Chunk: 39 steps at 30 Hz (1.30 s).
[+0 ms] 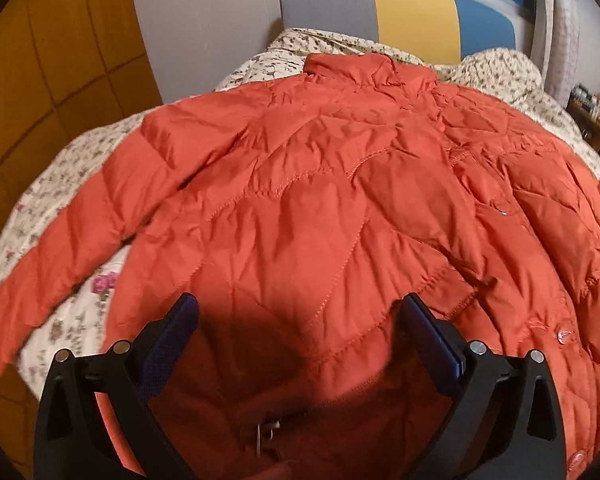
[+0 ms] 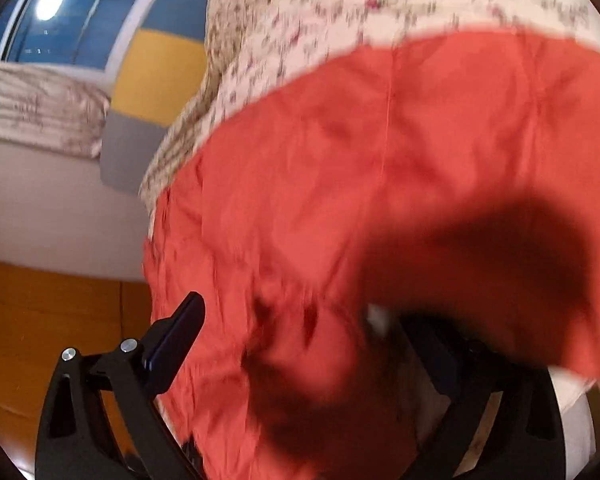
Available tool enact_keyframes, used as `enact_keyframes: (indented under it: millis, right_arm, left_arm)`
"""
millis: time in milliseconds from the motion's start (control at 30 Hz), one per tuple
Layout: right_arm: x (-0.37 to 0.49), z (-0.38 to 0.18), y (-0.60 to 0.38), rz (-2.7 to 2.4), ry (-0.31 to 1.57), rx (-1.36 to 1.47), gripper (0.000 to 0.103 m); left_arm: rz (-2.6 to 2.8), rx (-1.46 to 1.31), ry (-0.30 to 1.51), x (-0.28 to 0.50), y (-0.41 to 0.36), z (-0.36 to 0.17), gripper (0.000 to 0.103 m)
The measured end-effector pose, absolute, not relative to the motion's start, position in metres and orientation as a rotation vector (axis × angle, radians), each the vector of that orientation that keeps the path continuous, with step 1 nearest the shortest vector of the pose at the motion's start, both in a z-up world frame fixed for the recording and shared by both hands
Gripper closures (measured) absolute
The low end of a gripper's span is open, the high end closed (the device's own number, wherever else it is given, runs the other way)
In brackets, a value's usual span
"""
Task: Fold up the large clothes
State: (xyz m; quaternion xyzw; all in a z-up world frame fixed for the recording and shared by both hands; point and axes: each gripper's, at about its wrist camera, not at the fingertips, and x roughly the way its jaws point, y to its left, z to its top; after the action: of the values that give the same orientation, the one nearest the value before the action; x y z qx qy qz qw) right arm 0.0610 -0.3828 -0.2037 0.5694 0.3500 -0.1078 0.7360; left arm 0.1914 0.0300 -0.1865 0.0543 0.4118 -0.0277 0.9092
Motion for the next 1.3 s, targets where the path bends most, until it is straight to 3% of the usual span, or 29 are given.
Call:
enact_keyframes:
  millis: [233, 333, 467, 600, 767, 967, 1300]
  right_arm:
    - [0.059, -0.210, -0.411, -0.382, 0.626, 1.346, 0.008]
    - [0.055, -0.214, -0.427, -0.485, 0.578, 1.353, 0.027]
    - [0.051, -0.219, -0.449, -0.598, 0.550, 1.351, 0.065]
    - [0.063, -0.206, -0.458, -0.635, 0.540, 1.258, 0.085]
    - [0.101, -0.159, -0.431, -0.603, 0.489, 0.947, 0.089]
    - [0.169, -0.118, -0.362, -0.466, 0.487, 0.575, 0.091]
    - [0.263, -0.126, -0.215, -0.218, 0.501, 0.054, 0.092]
  left_arm:
    - [-0.109, 0.111, 0.786, 0.195, 0.049, -0.198, 0.003]
    - [-0.121, 0.116, 0.787, 0.199, 0.057, -0.200, 0.003]
    - [-0.139, 0.121, 0.813, 0.202, 0.062, -0.198, 0.003]
    - [-0.118, 0.099, 0.848, 0.204, 0.059, -0.184, 0.003]
    - [-0.003, -0.032, 0.841, 0.229, 0.073, -0.168, 0.003]
    - [0.165, -0.051, 0.874, 0.271, 0.087, -0.190, 0.003]
    - [0.136, -0.119, 0.881, 0.269, 0.097, -0.206, 0.003]
